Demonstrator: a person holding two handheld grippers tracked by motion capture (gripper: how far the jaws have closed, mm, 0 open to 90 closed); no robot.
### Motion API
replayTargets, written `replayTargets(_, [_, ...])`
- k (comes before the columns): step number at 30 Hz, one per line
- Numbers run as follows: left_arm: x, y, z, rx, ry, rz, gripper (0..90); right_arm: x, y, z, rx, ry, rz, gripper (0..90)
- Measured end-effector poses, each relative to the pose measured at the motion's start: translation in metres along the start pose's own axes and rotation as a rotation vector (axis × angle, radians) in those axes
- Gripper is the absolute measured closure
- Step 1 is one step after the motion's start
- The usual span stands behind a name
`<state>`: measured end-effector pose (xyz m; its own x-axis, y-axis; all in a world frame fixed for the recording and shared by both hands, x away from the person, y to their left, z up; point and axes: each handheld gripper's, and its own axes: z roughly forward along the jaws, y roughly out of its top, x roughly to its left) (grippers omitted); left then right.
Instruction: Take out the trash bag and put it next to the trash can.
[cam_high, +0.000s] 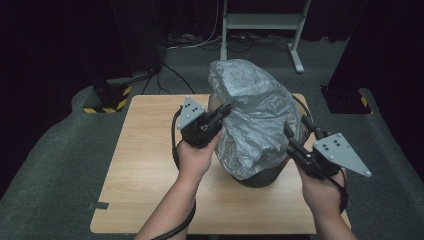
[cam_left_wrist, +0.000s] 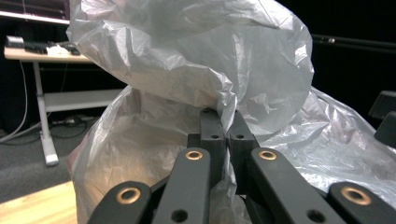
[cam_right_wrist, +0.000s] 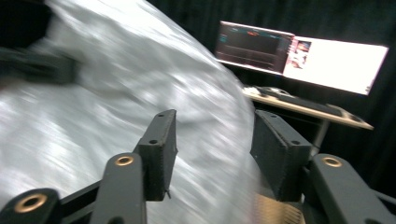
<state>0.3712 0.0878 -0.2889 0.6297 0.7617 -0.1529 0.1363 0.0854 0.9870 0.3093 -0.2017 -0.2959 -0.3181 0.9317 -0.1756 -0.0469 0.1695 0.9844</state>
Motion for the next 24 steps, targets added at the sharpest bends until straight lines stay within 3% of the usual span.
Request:
replayTargets(6, [-0.005,0.008,-0.003,-0.043,-0.01,0.015,88.6,-0.032,-0.03,-0.012,0.051,-0.096,0.015,41.4])
replayTargets(7, [-0.006,0.009,-0.003,-0.049,-0.013,0.021,88.5,-0.037,-0.037,-0.013,0.063,-0.105,0.025,40.5])
replayTargets(8, [-0.007,0.01,-0.003,-0.051,-0.012,0.027,88.6,-0.041,-0.045,-0.016,0.043,-0.106,0.051,40.6])
replayTargets(10, [-0.008,0.012,-0.003,-0.056,-0.016,0.029,88.6,-0.046,-0.056,-0.019,0.084,-0.138,0.06,37.8])
replayTargets(12, [-0.01,0.013,-0.003,-0.066,-0.014,0.029,88.6,-0.051,-0.068,-0.019,0.11,-0.138,0.08,37.1])
replayTargets(14, [-0.011,0.015,-0.003,-0.077,-0.016,0.032,88.6,-0.055,-0.078,-0.017,0.143,-0.149,0.057,35.3])
replayTargets(18, [-0.014,0.022,-0.003,-0.094,-0.02,0.046,88.7,-0.062,-0.104,-0.011,0.204,-0.146,0.078,31.2])
replayTargets(22, [-0.017,0.033,-0.004,-0.132,-0.025,0.064,88.7,-0.066,-0.139,-0.001,0.302,-0.126,0.086,25.7])
replayTargets(24, [-0.019,0.037,-0.005,-0.147,-0.026,0.063,88.7,-0.069,-0.155,0.006,0.363,-0.116,0.117,22.6])
